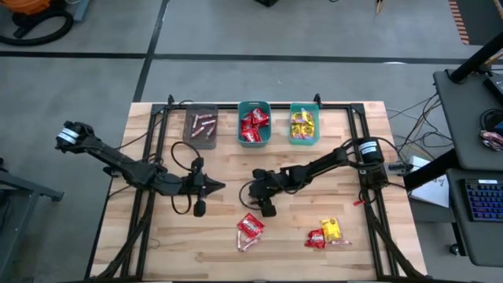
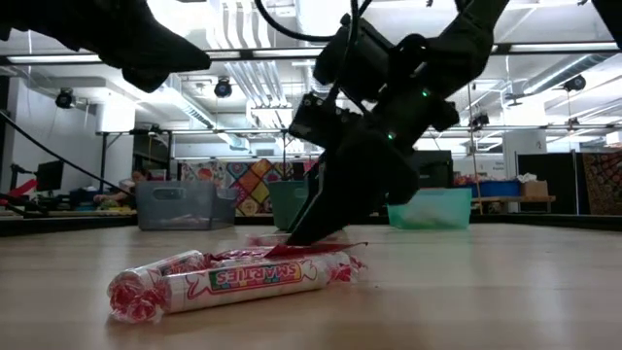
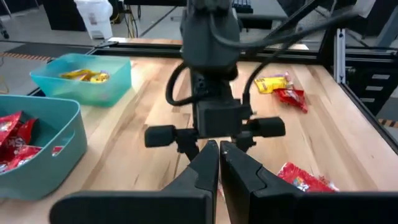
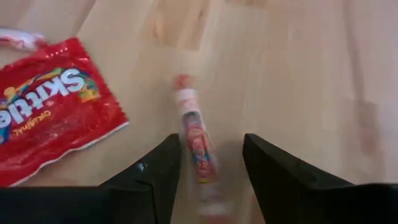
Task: Sort candy
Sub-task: Put the white candy on the black bin
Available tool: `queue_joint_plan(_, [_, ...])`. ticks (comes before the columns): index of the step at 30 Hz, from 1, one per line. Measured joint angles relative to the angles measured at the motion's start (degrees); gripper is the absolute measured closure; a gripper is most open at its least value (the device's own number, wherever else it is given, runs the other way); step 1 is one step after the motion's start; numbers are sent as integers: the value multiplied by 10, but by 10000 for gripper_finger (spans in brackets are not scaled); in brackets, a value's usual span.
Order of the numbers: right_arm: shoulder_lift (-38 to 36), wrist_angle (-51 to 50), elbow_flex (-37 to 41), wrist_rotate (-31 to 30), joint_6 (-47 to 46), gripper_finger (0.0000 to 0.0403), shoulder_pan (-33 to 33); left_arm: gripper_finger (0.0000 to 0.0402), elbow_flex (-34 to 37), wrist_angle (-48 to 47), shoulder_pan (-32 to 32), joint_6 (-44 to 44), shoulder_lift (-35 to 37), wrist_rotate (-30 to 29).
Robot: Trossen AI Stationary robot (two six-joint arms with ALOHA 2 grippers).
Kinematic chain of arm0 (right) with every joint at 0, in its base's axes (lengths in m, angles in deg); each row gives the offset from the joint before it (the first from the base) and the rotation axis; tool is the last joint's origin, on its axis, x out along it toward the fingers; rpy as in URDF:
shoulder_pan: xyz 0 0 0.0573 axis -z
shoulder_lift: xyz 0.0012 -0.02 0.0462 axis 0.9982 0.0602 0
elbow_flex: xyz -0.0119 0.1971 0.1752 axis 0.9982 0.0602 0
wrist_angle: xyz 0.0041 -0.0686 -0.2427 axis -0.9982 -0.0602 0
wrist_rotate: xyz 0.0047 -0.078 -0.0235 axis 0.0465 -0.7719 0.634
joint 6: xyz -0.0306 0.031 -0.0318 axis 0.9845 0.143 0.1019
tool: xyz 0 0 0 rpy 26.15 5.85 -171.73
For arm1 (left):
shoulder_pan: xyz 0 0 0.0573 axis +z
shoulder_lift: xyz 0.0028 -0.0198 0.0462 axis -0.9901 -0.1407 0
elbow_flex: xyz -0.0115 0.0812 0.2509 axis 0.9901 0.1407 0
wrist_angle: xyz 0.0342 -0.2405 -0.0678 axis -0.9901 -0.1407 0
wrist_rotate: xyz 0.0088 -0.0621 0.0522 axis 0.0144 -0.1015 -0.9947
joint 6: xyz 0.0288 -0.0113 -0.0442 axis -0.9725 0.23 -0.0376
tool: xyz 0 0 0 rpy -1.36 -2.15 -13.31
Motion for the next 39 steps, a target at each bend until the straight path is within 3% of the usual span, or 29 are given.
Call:
queue_joint_plan(6, [39,13,-21,37,6,263,10,401,0,-3,-1,4,-9,0])
queue_joint_plan(14, [44,15,-18,41,15,368,17,401,0,-17,-1,24,-14,0])
queue_joint_plan(22, [30,9,-20,40,-6,369,17,401,0,-49,-1,52,-13,0])
queue_joint_plan(28, [-37,-17,-15,27,-27,368,16,401,-26,-89,-1,57,18,-30])
queue_joint_plan(34, [-128,-11,-4,-24,-40,368,16,400,-46,-93,0,-18,63,-41])
queue_joint_plan(39, [-179,91,17,-25,-35,368,16,364,-41,-56,0,-69,68,-40])
